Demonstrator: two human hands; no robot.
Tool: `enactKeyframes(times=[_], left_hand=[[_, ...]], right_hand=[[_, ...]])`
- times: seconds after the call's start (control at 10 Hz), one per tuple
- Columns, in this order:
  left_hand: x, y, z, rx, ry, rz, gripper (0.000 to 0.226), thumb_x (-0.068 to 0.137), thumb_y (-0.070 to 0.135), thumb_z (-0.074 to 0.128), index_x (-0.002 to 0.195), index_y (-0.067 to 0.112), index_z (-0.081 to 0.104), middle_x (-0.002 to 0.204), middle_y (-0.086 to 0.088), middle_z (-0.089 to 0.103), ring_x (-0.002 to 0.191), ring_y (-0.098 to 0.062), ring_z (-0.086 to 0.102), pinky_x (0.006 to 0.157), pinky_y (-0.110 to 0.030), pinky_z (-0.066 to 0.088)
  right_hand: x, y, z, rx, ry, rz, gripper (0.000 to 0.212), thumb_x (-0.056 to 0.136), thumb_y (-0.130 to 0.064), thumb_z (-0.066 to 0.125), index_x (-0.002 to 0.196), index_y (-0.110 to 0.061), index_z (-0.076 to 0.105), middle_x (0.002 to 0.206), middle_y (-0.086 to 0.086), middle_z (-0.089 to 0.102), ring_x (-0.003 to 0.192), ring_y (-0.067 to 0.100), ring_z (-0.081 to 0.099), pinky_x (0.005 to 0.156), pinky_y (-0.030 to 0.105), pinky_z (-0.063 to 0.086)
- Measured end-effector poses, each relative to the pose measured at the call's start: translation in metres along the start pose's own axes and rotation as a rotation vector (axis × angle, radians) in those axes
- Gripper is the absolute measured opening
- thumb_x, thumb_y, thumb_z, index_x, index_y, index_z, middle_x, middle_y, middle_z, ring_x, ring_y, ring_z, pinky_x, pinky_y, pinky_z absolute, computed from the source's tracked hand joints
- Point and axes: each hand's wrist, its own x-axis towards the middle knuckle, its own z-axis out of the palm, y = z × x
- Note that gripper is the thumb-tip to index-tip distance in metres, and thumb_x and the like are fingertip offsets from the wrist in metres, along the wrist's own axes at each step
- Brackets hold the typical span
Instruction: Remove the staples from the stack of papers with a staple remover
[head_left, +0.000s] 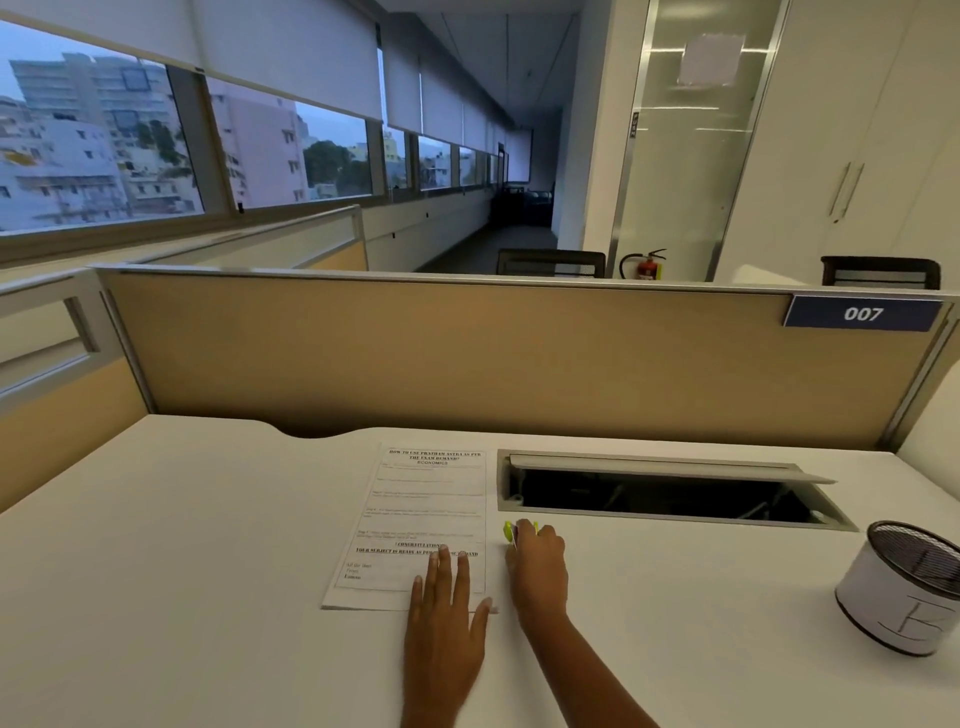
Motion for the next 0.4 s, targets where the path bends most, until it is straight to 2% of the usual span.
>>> enactKeyframes(times=[0.1, 0.2, 0.3, 0.4], left_hand=[[0.0051, 0.0006, -0.0022, -0.015, -0.075, -0.074, 0.063, 0.088, 0.048, -0.004, 0.139, 0.012, 0.005, 0.15, -0.003, -0.023, 0.132, -0.004, -0.029, 0.108, -0.02, -0.016], [0.0022, -0.0006, 0.002, -0.068, -0.167, -0.063, 0.078, 0.089, 0.048, -0.004, 0.112, 0.005, 0.057, 0.126, -0.018, 0.055, 0.137, -0.003, -0.012, 0.107, -0.018, -0.017], [0.0019, -0.0036, -0.0002, -0.004, -0.259, -0.048, 0.081, 0.089, 0.046, -0.005, 0.099, 0.008, 0.067, 0.104, -0.009, 0.071, 0.12, -0.02, 0.047, 0.107, -0.018, -0.024], [-0.0015, -0.0044, -0.0016, -0.012, -0.188, -0.03, 0.081, 0.089, 0.047, -0.005, 0.103, 0.007, 0.064, 0.11, -0.013, 0.068, 0.126, -0.006, 0.041, 0.106, -0.018, -0.024]], right_hand=[[0.0088, -0.0022, 0.0075, -0.019, -0.008, 0.019, 0.034, 0.093, -0.021, 0.045, 0.126, -0.013, 0.041, 0.125, 0.011, 0.05, 0.114, 0.021, 0.046, 0.09, 0.024, 0.045], [0.0103, -0.0028, 0.0112, -0.047, -0.019, 0.048, 0.034, 0.094, -0.019, 0.044, 0.127, -0.013, 0.041, 0.126, 0.011, 0.05, 0.115, 0.022, 0.046, 0.09, 0.026, 0.046], [0.011, 0.0005, 0.0148, -0.073, -0.018, 0.054, 0.033, 0.095, -0.02, 0.042, 0.127, -0.014, 0.04, 0.128, 0.01, 0.048, 0.116, 0.022, 0.046, 0.091, 0.026, 0.045], [0.0063, -0.0004, 0.0107, -0.034, -0.004, 0.035, 0.036, 0.094, -0.024, 0.044, 0.128, -0.015, 0.038, 0.13, 0.01, 0.046, 0.116, 0.022, 0.045, 0.091, 0.026, 0.046]])
